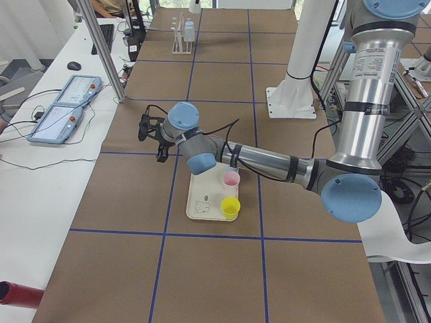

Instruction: Transfer IKEA cup to right arm and place on rack

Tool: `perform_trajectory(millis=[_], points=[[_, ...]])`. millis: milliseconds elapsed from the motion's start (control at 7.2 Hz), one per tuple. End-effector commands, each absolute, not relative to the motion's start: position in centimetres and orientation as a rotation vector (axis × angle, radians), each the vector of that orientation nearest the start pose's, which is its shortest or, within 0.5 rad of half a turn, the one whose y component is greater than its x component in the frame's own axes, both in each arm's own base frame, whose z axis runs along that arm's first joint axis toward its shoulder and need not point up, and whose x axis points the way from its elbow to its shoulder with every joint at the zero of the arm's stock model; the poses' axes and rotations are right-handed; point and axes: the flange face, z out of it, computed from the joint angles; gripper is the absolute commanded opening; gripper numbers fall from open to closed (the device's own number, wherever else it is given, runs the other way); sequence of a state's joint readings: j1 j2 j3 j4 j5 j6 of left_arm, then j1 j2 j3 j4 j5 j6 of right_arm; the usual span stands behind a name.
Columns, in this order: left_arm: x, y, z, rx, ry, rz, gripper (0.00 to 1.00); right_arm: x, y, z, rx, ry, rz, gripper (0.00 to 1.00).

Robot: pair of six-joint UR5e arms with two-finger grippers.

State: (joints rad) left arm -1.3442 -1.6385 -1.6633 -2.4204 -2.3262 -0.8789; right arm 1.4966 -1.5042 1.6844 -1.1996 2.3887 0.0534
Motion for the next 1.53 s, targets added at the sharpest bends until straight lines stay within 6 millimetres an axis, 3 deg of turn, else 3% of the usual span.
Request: perform_trajectory(millis=[0, 555, 972, 1388], points=[[5.1, -51.5, 49.8, 0.439, 1.056, -0.195, 0.99, 2.0, -56.1, 54.3, 0.425, -0.820, -0.250, 0.33], [5.0, -50.8, 50.2, 0.438, 1.048, -0.201, 0.99, 1.5, -56.5, 54.9, 0.410, -0.821, -0.251, 0.34], [5.0, -50.4, 50.5, 0.432, 1.045, -0.205, 0.99, 0.3, -58.9, 54.1, 0.404, -0.827, -0.259, 0.34], [5.1, -50.5, 50.6, 0.439, 1.037, -0.207, 0.99, -0.6, -59.5, 55.4, 0.385, -0.826, -0.272, 0.34]])
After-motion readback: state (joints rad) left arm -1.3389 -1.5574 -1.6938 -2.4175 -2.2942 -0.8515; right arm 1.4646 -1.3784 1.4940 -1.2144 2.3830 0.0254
